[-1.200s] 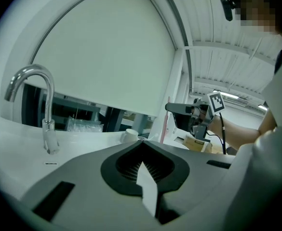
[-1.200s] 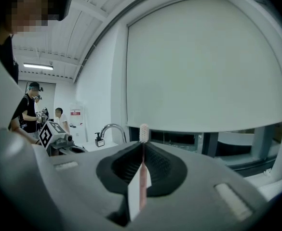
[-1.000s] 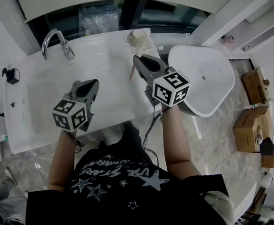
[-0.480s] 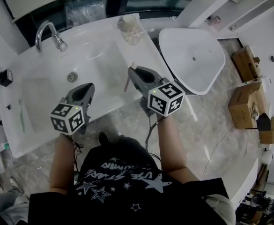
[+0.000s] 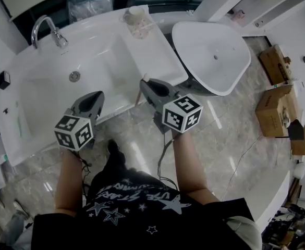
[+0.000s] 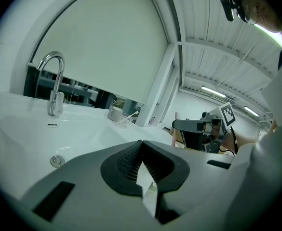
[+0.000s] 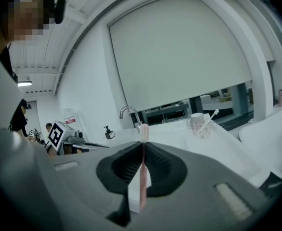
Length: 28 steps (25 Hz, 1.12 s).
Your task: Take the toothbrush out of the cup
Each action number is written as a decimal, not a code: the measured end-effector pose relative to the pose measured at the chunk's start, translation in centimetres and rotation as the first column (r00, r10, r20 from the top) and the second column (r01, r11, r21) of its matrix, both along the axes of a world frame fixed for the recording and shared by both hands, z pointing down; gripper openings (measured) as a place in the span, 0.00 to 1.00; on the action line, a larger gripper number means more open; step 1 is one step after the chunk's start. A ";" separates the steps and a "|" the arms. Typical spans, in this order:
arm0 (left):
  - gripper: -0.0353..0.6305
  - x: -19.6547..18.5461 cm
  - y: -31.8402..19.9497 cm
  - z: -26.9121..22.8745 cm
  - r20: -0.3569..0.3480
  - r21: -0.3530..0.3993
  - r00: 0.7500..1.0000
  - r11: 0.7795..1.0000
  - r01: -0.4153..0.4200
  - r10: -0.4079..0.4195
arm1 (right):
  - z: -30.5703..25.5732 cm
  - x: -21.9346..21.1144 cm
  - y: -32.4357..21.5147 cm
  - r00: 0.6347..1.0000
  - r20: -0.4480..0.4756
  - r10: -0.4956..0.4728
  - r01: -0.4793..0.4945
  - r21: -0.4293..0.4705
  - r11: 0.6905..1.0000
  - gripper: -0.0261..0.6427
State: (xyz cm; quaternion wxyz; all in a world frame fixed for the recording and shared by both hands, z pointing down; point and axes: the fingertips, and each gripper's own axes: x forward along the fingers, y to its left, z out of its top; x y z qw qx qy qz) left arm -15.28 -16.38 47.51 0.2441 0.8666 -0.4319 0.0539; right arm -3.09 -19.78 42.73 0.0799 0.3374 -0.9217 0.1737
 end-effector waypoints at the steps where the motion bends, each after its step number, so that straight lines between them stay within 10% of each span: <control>1: 0.06 0.6 0.8 -0.1 0.005 0.000 1.000 1.000 -0.006 0.006 | 0.0 0.7 0.8 1.000 0.008 0.006 -0.006 -0.004 1.000 0.06; 28: 0.06 9.3 23.0 -4.6 0.064 0.058 0.997 0.998 0.036 -0.039 | -3.3 8.7 23.1 0.996 0.075 -0.053 0.051 0.031 0.998 0.06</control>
